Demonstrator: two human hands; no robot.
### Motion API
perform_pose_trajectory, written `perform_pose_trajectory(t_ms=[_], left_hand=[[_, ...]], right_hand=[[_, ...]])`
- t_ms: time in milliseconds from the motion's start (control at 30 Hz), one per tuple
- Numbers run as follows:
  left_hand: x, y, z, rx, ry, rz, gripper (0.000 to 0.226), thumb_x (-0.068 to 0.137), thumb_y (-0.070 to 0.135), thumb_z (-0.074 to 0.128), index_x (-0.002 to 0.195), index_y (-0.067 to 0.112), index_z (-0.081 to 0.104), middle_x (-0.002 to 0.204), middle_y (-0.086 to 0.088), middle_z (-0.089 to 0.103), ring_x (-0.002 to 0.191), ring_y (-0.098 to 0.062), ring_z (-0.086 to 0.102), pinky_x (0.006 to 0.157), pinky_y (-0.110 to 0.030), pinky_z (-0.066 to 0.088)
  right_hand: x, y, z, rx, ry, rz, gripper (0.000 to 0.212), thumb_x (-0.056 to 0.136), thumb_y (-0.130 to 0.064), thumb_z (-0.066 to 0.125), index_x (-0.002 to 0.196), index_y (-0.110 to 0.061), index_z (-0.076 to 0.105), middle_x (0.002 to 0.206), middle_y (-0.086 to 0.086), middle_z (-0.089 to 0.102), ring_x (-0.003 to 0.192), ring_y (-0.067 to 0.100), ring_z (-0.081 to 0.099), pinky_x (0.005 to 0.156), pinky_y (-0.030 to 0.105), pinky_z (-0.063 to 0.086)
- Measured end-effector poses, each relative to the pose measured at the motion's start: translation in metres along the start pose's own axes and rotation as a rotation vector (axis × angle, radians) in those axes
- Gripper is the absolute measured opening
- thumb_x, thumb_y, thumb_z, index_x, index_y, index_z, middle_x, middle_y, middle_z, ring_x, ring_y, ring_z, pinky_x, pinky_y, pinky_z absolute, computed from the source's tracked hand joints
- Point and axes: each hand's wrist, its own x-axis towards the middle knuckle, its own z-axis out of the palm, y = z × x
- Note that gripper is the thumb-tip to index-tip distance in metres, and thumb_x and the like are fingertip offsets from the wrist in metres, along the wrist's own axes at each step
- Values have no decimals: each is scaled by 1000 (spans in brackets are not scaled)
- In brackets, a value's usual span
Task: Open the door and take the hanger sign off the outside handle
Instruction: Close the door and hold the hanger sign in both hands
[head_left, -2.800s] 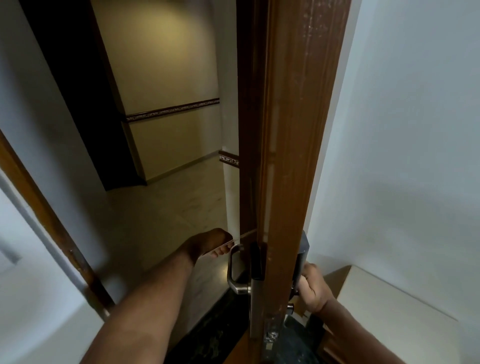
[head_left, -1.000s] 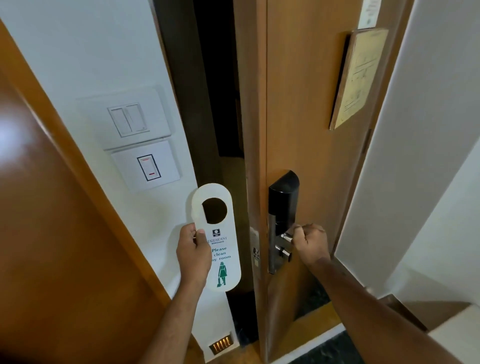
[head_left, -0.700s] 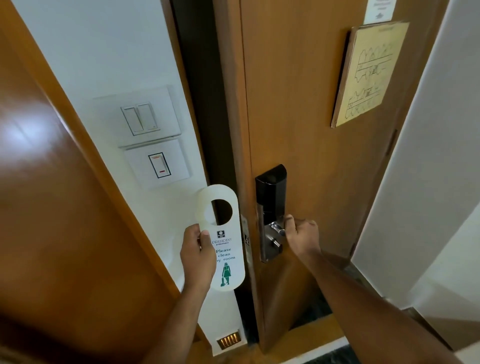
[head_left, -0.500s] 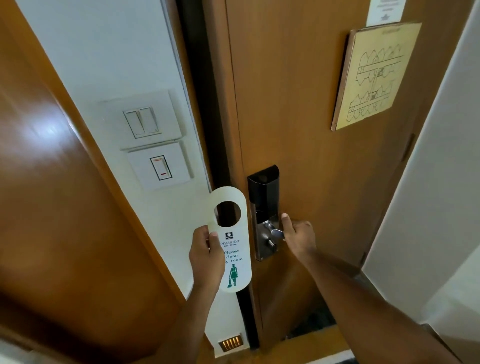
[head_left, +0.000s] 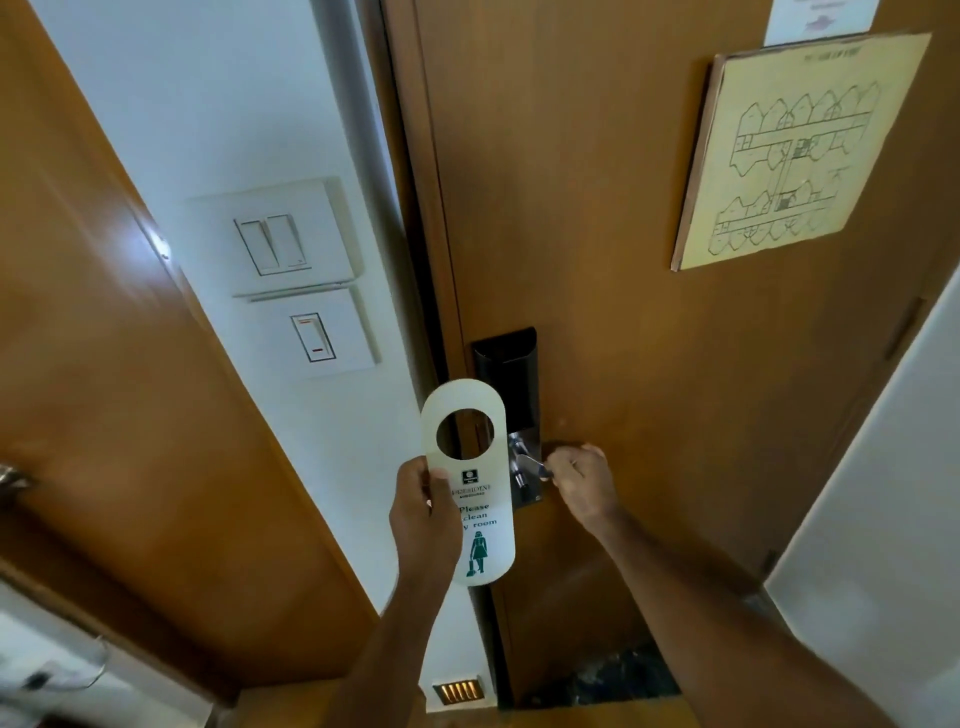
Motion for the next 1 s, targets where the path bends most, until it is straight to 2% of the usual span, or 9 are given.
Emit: perform_pose_trajectory(t_ms=[67, 133, 233, 367, 533, 633, 767, 867, 1000], left_hand=[[1, -7, 5, -16, -9, 11, 6, 103, 20, 48, 106, 23, 52, 98, 14, 65, 87, -4, 66, 65, -17, 49], [1, -17, 11, -24, -18, -5, 6, 102, 21, 48, 104, 23, 53, 98, 13, 66, 85, -4, 68, 63, -15, 50], [4, -28, 22, -38, -27, -57, 9, 103, 16, 48, 104, 21, 55, 97, 9, 68, 84, -7, 69, 60, -14, 52], [23, -34, 38, -48, -36, -73, 6, 103, 15, 50, 105, 16, 55, 97, 3, 70, 84, -14, 71, 64, -31, 60], [33, -45, 43, -27, -2, -58, 6, 103, 15, 49, 102, 18, 55, 92, 7, 70, 78, -11, 72, 55, -16, 54], [28, -50, 46, -3, -21, -99, 7, 104, 17, 49, 103, 19, 55, 96, 7, 70, 82, -10, 72, 61, -19, 56], [23, -52, 53, -15, -39, -153, 10, 104, 18, 48, 100, 24, 54, 98, 10, 71, 85, -8, 71, 58, -12, 55], [24, -51, 64, -37, -20, -236, 12, 104, 17, 48, 97, 23, 56, 96, 8, 72, 83, -6, 71, 57, -12, 52], [36, -49, 78, -42, 25, -287, 12, 103, 15, 49, 97, 18, 58, 95, 2, 71, 84, -3, 67, 59, -15, 48]], right_hand=[[11, -3, 1, 6, -29, -40, 44, 95, -31, 55, 57, -7, 53, 58, 4, 48, 66, 27, 55, 101, 41, 38], [17, -3, 1, -29, -88, -92, 47, 86, -49, 60, 55, -16, 48, 53, -2, 45, 55, 17, 48, 98, 36, 35], [30, -1, 3, -138, -138, -125, 48, 92, -43, 65, 54, -26, 41, 53, -9, 42, 60, 11, 48, 96, 38, 36], [54, -1, 8, -149, -179, -56, 45, 96, -43, 61, 58, -26, 46, 59, -7, 47, 75, 13, 51, 91, 38, 38], [78, 0, 18, -193, -184, -79, 41, 99, -41, 56, 62, -25, 51, 60, -8, 48, 70, 2, 47, 86, 34, 32], [94, -1, 21, -217, -192, -133, 46, 101, -34, 56, 57, -29, 44, 54, -11, 42, 58, 2, 44, 88, 37, 36], [111, 3, 27, -177, -194, -134, 48, 101, -36, 57, 55, -28, 44, 52, -10, 42, 51, 2, 40, 81, 37, 31], [122, 7, 33, -204, -201, -121, 49, 101, -41, 55, 55, -25, 45, 49, -9, 41, 50, 4, 42, 85, 38, 36], [136, 10, 36, -253, -213, -135, 48, 103, -42, 50, 57, -27, 49, 49, -10, 43, 51, 4, 44, 100, 48, 42]])
